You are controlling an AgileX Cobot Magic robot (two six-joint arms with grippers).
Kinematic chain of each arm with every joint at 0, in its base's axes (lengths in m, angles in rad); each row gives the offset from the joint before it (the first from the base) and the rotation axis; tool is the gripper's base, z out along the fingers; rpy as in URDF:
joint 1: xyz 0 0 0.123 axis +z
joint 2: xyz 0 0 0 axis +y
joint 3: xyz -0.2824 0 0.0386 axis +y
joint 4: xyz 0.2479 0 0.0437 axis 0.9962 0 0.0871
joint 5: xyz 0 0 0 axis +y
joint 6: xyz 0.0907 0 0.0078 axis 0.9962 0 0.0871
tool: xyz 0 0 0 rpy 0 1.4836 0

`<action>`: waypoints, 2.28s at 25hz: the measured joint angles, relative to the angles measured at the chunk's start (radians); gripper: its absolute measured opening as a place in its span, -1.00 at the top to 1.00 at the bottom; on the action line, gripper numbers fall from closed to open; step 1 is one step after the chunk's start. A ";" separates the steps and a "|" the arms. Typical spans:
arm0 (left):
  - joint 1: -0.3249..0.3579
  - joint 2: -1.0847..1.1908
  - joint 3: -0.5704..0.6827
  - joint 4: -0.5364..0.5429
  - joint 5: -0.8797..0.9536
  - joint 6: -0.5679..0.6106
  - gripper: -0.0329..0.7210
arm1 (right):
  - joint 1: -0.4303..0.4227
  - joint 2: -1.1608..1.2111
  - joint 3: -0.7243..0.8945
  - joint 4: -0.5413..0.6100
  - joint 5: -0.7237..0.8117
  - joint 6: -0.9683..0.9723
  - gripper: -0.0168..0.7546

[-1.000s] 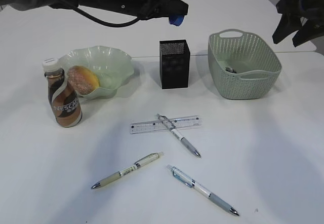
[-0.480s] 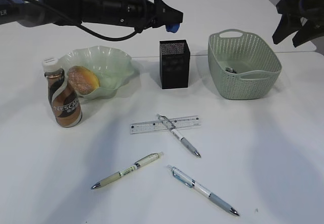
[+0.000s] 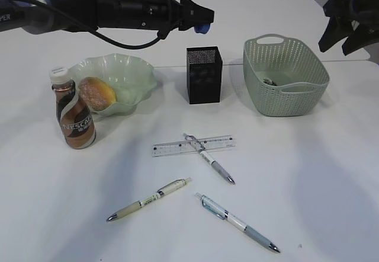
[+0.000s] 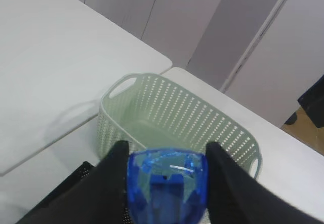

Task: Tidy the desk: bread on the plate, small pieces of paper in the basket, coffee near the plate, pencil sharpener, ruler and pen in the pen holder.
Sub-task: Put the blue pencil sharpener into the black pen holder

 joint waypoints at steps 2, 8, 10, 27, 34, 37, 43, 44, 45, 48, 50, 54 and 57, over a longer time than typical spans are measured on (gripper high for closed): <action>0.003 0.009 0.000 -0.009 -0.005 0.012 0.11 | 0.000 0.000 0.000 0.000 0.000 -0.002 -0.15; 0.017 0.064 -0.001 -0.113 -0.005 0.048 0.11 | 0.000 0.000 0.000 0.000 0.000 -0.006 -0.15; 0.019 0.071 -0.001 -0.136 -0.003 0.075 0.11 | 0.000 0.000 0.000 0.000 0.000 -0.006 -0.15; 0.023 0.088 -0.002 -0.189 -0.037 0.159 0.11 | 0.000 0.000 0.000 0.000 0.000 -0.008 -0.15; -0.001 0.092 -0.002 -0.233 -0.077 0.166 0.11 | 0.000 0.000 0.000 0.000 0.002 -0.008 -0.15; -0.005 0.092 -0.002 -0.237 -0.090 0.198 0.11 | 0.000 0.000 0.000 0.000 0.002 -0.010 -0.15; -0.005 0.092 -0.002 -0.241 -0.135 0.217 0.11 | 0.000 0.000 0.000 0.000 0.002 -0.010 -0.15; -0.005 0.092 -0.002 -0.243 -0.135 0.217 0.11 | 0.000 0.000 0.000 0.000 0.002 -0.010 -0.15; -0.005 0.092 -0.002 -0.243 -0.135 0.218 0.11 | 0.000 0.000 0.000 0.000 0.002 -0.010 -0.15; -0.009 0.092 -0.002 -0.243 -0.135 0.218 0.11 | 0.000 0.000 0.000 0.000 0.002 -0.010 -0.15; -0.014 0.092 -0.002 -0.243 -0.135 0.218 0.11 | 0.000 0.000 0.000 0.000 0.002 -0.010 -0.15; -0.020 0.092 -0.003 -0.243 -0.135 0.218 0.11 | 0.000 0.000 0.000 0.000 0.004 -0.010 -0.15; -0.020 0.092 -0.003 -0.243 -0.137 0.218 0.11 | 0.000 0.000 0.000 0.000 0.004 -0.010 -0.15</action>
